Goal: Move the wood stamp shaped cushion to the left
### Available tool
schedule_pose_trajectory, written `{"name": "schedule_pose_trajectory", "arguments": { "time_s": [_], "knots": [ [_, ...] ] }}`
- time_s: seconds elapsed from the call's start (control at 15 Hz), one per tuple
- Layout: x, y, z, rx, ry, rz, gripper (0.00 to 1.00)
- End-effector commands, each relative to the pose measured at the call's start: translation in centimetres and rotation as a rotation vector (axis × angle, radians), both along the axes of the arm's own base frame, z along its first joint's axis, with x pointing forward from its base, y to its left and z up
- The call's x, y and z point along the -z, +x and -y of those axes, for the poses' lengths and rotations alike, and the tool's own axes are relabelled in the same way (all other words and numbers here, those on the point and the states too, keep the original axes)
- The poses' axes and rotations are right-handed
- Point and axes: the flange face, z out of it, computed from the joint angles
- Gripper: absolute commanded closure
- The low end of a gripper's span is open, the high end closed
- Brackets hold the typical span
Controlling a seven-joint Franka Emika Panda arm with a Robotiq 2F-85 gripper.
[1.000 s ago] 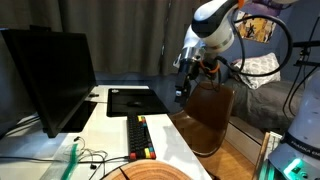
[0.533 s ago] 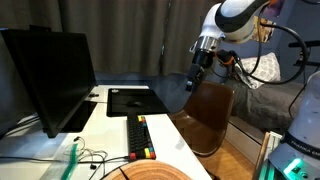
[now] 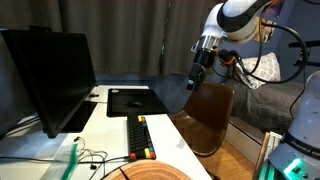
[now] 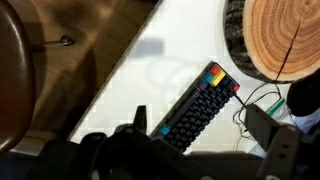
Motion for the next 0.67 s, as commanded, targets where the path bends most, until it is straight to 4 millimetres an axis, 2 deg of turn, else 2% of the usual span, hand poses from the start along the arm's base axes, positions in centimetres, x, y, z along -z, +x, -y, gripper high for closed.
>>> {"name": "schedule_pose_trajectory", "arguments": {
  "time_s": [0.0,0.4,0.6],
  "knots": [
    [-1.6,0.8,4.2,0.053,-0.028,0.032,0.00],
    [-2.9,2.9,14.1,0.182,-0.161,0.062,0.00],
    [-3.6,2.7,18.2,0.265,-0.262,0.020,0.00]
  ]
}}
